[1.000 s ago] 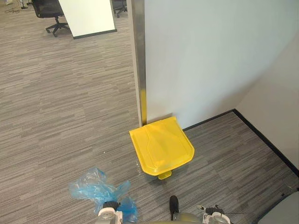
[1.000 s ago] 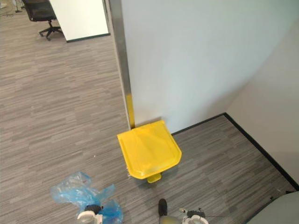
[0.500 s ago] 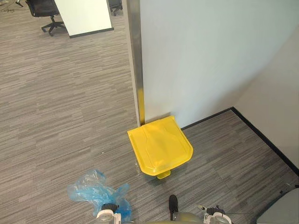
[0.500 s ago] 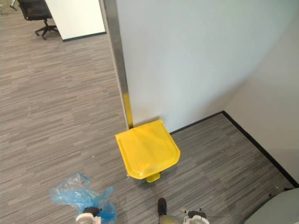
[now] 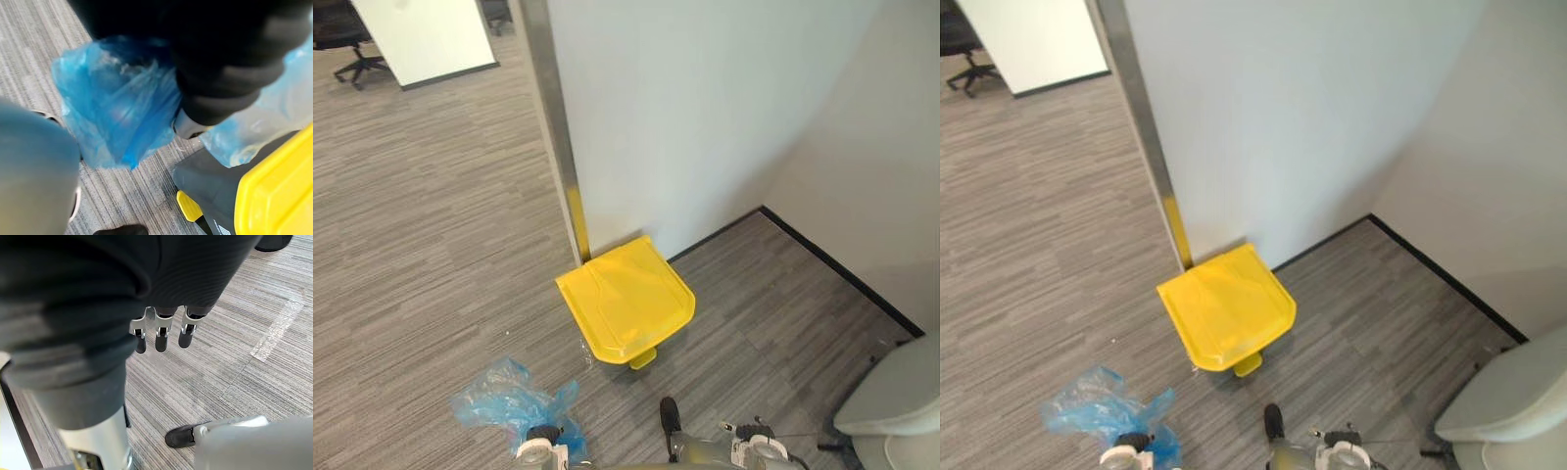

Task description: Gather rubbish on tea table into small bin, then transfer packed bag to large trash can.

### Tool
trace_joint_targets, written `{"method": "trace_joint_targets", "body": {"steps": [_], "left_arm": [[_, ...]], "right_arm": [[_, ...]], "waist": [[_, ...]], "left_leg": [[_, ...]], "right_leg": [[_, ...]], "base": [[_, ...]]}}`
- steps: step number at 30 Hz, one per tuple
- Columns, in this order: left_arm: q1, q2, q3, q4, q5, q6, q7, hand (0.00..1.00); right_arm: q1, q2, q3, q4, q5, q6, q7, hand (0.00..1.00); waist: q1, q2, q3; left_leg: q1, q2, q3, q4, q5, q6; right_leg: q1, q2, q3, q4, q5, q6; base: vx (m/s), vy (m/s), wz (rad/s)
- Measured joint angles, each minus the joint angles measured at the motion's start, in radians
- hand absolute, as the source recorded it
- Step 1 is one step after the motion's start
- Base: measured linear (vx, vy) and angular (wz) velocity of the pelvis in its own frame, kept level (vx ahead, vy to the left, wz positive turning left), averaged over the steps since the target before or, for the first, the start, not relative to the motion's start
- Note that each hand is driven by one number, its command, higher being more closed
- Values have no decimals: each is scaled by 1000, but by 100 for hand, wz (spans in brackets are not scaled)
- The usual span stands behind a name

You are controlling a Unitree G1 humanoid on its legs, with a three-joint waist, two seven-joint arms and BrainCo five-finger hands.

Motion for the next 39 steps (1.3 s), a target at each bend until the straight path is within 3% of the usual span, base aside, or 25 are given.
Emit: {"method": "trace_joint_targets", "body": {"steps": [2,3,6,13,19,21,26,28,30,31,32,33,34,36,39], "left_arm": [[14,-1,0,-15,0,0,2,100],[14,-5,6,-18,1,0,6,100],[9,-33,6,-28,-2,0,14,100],[-12,-59,-14,-34,-10,2,14,100],[-10,-59,-14,-36,-8,2,13,100],[-11,-56,-14,-34,-8,2,13,100],[-9,-39,-14,-21,-8,2,13,100],[-7,-29,-17,-14,-8,3,13,100],[1,-16,-46,-14,-8,3,13,100],[1,-16,-52,-11,-8,4,13,100],[1,-16,-51,-10,-7,4,13,100],[-3,-14,-50,-12,-7,4,13,100],[1,-5,-50,-11,-6,6,13,100],[2,13,-51,3,-6,6,13,100],[-10,24,-53,15,-4,8,13,100]], "right_arm": [[12,6,15,1,-3,-4,-5,0],[20,10,24,3,-3,-7,-4,0],[14,7,23,5,-2,-11,-5,0],[30,10,-9,7,8,-3,-8,0],[34,25,-33,5,8,-4,-9,0],[36,30,-59,5,8,-3,-9,0],[39,29,-61,6,7,-3,-8,0],[53,29,-69,5,9,-4,-9,0],[57,32,-74,4,8,-4,-8,0],[57,26,-77,-7,9,-5,-8,0],[58,27,-78,-21,9,-5,-8,0],[60,28,-78,-35,9,-6,-8,0],[58,25,-76,-34,8,-7,-7,0],[57,34,-74,-34,8,-5,-7,0],[41,38,-82,-57,10,-6,-8,0]], "waist": [[7,-20,-7],[9,-34,-12],[22,0,-29],[18,-19,-27],[15,-24,-26],[3,-25,-27],[10,-28,-34],[9,-31,-36],[8,-42,-44],[2,-46,-43],[-2,-45,-40],[-6,-43,-30],[-6,-38,-27],[0,-42,-22],[-1,-49,-2]], "left_leg": [[27,-14,-13,7,0,0],[32,-21,-26,13,0,0],[-4,10,-54,35,26,-22],[-68,3,-158,50,119,-33],[-57,8,-130,15,119,-33],[-56,13,-118,-32,102,-35],[-57,8,-60,-45,94,-19],[-51,-1,-54,-44,84,-17],[-37,-23,-60,-41,69,-4],[-30,-33,-86,-33,55,3],[-20,-34,-103,-27,50,7],[14,-31,-136,-12,38,22],[36,-11,-154,16,9,23],[63,20,-183,71,-45,10],[68,43,-216,138,-115,-13]], "right_leg": [[19,-39,-18,135,-127,20],[31,-43,-17,136,-152,23],[73,-13,-49,34,-131,6],[117,-50,-154,-18,-111,-14],[129,-56,-186,-34,-116,-10],[128,-51,-191,-48,-103,-3],[130,-31,-142,-146,-24,3],[128,-41,-136,-129,-23,12],[101,-78,-127,-33,-53,58],[69,-106,-110,77,-53,59],[50,-119,-99,147,-48,68],[-5,-132,-73,306,-17,104],[-32,-123,-53,372,-43,102],[-64,-87,-40,321,-72,85],[-123,-62,-46,101,-28,105]], "base": [[103,-124,16],[101,-171,23],[44,-123,24],[-50,-107,48],[-125,-19,19],[-116,34,33],[-46,69,-32],[43,91,-15],[89,112,12],[77,97,41],[114,82,68],[168,45,70],[194,11,68],[218,-68,41],[285,-175,45]]}}
